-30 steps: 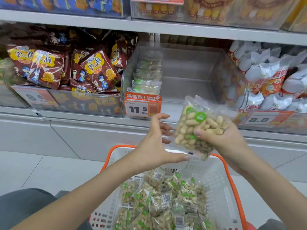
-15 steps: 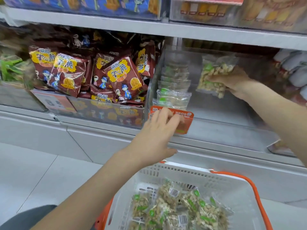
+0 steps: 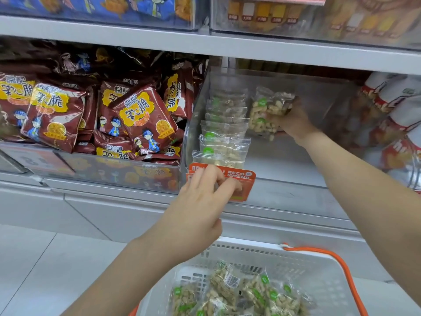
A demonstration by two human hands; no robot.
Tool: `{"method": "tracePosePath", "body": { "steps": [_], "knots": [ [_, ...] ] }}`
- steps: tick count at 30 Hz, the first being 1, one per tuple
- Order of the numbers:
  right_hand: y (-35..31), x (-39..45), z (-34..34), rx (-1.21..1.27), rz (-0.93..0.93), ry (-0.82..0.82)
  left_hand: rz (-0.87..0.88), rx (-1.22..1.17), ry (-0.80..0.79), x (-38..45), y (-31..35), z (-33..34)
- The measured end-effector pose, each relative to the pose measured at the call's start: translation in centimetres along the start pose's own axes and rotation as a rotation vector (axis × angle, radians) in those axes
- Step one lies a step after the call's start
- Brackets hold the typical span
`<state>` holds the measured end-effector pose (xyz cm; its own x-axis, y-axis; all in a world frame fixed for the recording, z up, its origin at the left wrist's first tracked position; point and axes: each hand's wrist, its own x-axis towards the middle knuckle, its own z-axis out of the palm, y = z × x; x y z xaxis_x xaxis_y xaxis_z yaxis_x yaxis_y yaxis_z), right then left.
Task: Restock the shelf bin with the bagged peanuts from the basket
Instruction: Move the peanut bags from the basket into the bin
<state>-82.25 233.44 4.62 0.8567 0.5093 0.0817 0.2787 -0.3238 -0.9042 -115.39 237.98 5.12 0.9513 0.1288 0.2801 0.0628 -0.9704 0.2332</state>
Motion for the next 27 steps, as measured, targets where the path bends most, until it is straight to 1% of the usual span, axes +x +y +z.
{"method": "tracePosePath", "body": {
  "steps": [3,7,11,14,16,19,23,27],
  "knots": [
    [-0.3,-0.6,0.4,-0.023,-0.039,0.039,-0.009,0.005,0.009,0.0,0.1,0.1],
    [-0.6,-0.9,1.2,-0.19,-0.082,0.056,-0.031,0.014,0.014,0.1,0.4,0.2],
    [-1.1,-0.9,1.4,-0.341,-0.063,0.092,-0.037,0.019,0.021,0.0,0.5,0.2],
    [-1.4,-0.9,1.8,-0.272,-0.05,0.14,-0.037,0.021,0.028,0.0,0.5,0.3],
    [-1.5,-0.8,2.2,-0.225,-0.039,0.144,-0.036,0.022,0.031,0.0,0.5,0.3],
    [-1.5,-0.8,2.5,-0.274,-0.042,0.123,-0.038,0.023,0.032,0.0,0.6,0.4],
    [-1.4,-1.0,2.7,-0.272,-0.037,0.124,-0.041,0.021,0.036,-0.1,0.6,0.4],
    [-1.5,-1.1,3.0,-0.243,0.037,0.082,-0.042,0.024,0.04,0.0,0.6,0.4]
  ]
}}
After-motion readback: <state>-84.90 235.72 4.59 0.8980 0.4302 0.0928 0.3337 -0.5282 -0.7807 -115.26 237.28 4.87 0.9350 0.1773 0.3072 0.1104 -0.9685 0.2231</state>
